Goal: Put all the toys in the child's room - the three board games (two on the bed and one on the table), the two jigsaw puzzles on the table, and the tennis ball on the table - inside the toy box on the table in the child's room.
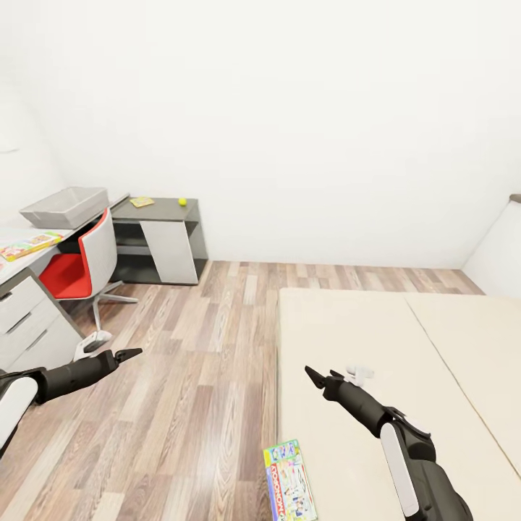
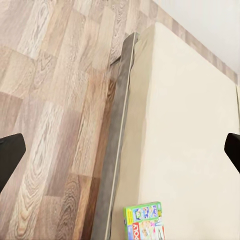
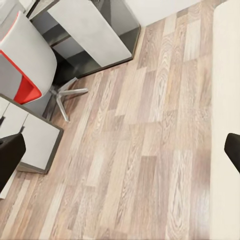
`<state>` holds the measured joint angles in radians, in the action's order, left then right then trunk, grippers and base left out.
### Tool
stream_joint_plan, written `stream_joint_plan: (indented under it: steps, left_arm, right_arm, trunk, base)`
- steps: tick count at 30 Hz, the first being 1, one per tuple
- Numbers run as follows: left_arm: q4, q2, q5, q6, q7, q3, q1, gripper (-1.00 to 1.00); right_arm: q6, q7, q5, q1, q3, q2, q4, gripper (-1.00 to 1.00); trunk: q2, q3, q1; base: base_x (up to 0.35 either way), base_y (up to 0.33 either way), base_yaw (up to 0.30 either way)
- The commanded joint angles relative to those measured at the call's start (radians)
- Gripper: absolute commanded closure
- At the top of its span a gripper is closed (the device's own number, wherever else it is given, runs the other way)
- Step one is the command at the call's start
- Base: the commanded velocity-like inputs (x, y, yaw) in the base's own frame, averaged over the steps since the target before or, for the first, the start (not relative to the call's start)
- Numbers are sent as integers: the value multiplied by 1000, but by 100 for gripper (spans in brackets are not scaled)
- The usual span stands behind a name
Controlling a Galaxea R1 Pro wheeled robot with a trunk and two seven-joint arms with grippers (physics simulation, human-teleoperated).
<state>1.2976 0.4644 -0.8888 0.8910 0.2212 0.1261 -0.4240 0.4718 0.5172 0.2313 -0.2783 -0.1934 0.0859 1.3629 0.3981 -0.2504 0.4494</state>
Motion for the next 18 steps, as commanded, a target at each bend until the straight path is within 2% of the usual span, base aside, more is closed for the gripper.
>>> stream_joint_plan:
  steps: [1, 10, 18]
  left_arm:
    - [0, 0, 5, 5, 6, 1, -1, -100]
    - [0, -1, 5, 5, 6, 0, -1, -100]
    - [0, -1, 5, 5, 6, 1, -1, -100]
  right_arm:
    - [8, 3, 7, -1, -3, 1, 0, -100]
    - [7, 3, 7, -1, -2, 1, -4, -100]
    - [7, 3, 4, -1, -1, 1, -4, -100]
  trunk:
    - [2, -1, 1]
    - [2, 7, 1]
    - [2, 10, 1]
  base:
    - [0, 0, -59]
    - [0, 0, -140]
    - [0, 0, -30]
